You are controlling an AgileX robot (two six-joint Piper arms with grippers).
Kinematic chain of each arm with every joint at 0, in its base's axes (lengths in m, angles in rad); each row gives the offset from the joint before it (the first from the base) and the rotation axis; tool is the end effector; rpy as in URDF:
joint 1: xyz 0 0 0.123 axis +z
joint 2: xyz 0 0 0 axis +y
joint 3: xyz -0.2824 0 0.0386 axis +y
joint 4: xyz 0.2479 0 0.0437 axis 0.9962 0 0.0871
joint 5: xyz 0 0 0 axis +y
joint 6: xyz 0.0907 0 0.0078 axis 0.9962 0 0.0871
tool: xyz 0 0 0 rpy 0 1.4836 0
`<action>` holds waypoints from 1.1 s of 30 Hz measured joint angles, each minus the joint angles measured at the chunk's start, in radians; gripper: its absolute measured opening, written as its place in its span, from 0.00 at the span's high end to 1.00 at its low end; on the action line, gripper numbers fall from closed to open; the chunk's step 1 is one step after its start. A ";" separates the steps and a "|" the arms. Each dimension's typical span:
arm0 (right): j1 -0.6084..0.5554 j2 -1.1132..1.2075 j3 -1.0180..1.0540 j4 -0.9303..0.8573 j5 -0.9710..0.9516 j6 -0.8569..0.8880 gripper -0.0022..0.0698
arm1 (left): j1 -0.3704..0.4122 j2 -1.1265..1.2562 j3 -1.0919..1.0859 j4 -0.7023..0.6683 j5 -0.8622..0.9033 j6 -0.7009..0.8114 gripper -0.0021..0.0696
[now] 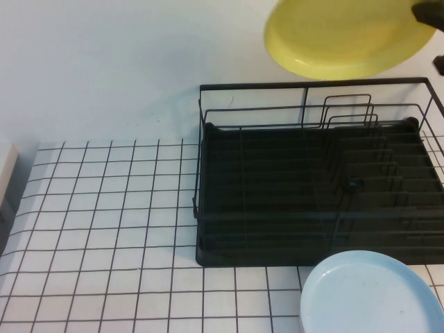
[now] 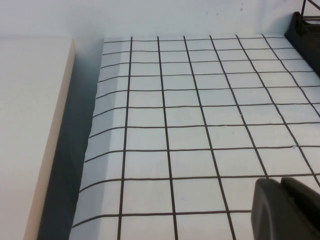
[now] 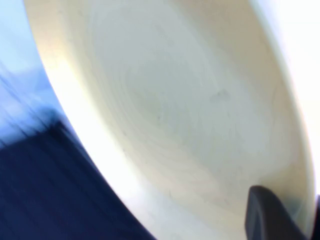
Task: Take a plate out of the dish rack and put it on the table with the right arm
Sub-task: Place the plate from the table
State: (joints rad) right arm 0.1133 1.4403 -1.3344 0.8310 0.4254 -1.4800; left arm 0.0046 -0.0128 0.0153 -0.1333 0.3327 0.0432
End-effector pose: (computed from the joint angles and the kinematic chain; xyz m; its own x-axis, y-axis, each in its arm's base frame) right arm 0.3297 0.0655 0.3983 0.0171 -0.6124 -0.7904 -0.5011 0.6788 -0.5368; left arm 0.0534 -0.0037 0.1789 -0.2451 -0.0838 -0.9659 0.0173 0.9957 -0.0908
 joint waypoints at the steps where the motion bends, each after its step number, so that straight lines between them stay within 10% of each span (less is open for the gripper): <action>1: -0.005 -0.031 0.000 -0.010 0.051 0.076 0.87 | 0.000 0.000 0.000 0.000 0.000 0.000 0.98; 12: -0.024 -0.234 0.113 -0.308 0.757 0.784 0.87 | 0.000 0.000 0.000 0.000 0.000 0.000 0.98; 23: -0.024 -0.491 0.675 -0.462 0.516 0.958 0.87 | 0.000 0.000 0.000 0.000 0.000 0.000 0.98; 33: -0.024 -0.290 0.727 -0.424 0.351 0.994 0.87 | 0.000 0.000 0.000 0.000 0.000 -0.002 0.98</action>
State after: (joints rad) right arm 0.0897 1.1505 -0.6069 0.4072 0.7767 -0.4865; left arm 0.0046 -0.0128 0.0153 -0.1333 0.3327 0.0412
